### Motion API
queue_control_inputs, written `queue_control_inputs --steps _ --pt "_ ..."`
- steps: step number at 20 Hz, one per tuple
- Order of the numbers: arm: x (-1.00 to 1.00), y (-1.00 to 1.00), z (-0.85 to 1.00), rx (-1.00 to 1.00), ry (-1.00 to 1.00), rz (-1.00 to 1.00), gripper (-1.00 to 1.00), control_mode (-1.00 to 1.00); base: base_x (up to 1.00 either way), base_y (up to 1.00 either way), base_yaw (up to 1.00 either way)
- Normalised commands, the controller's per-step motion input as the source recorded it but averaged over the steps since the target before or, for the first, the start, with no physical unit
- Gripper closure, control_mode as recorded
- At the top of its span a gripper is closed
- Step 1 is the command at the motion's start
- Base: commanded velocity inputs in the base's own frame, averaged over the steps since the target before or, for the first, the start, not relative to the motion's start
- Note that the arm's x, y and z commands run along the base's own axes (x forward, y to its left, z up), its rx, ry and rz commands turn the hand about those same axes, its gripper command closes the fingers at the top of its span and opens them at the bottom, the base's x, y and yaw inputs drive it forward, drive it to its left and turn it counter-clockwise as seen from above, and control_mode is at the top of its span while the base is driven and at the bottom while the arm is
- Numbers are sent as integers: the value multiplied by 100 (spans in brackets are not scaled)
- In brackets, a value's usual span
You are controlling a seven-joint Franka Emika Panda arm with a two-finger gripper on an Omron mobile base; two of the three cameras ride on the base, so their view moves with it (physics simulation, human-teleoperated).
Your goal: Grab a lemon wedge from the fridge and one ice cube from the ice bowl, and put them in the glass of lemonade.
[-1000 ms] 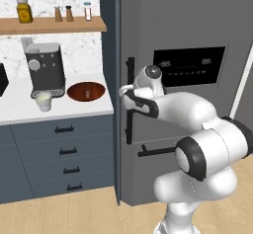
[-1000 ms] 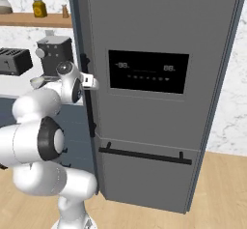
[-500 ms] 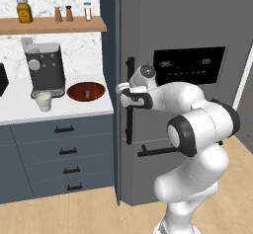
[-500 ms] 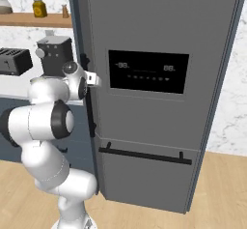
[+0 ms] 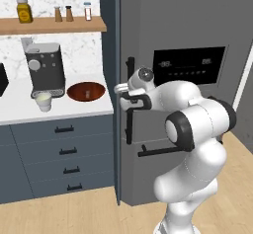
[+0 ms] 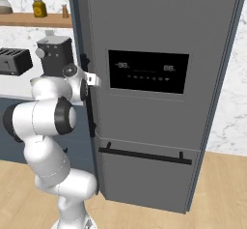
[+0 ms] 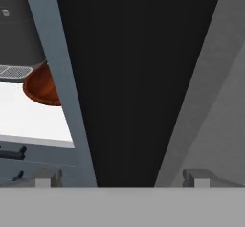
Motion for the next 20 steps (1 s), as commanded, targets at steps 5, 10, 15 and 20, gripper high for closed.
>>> queue_control_inputs --steps 5,10,15,20 --pt "8 0 -3 0 -1 0 100 -100 0 0 0" --pt "0 0 0 0 0 0 100 -100 0 0 0" --pt "-21 -14 0 0 0 -1 100 -100 0 0 0" --pt "-91 -78 7 2 0 -15 100 -100 0 0 0"
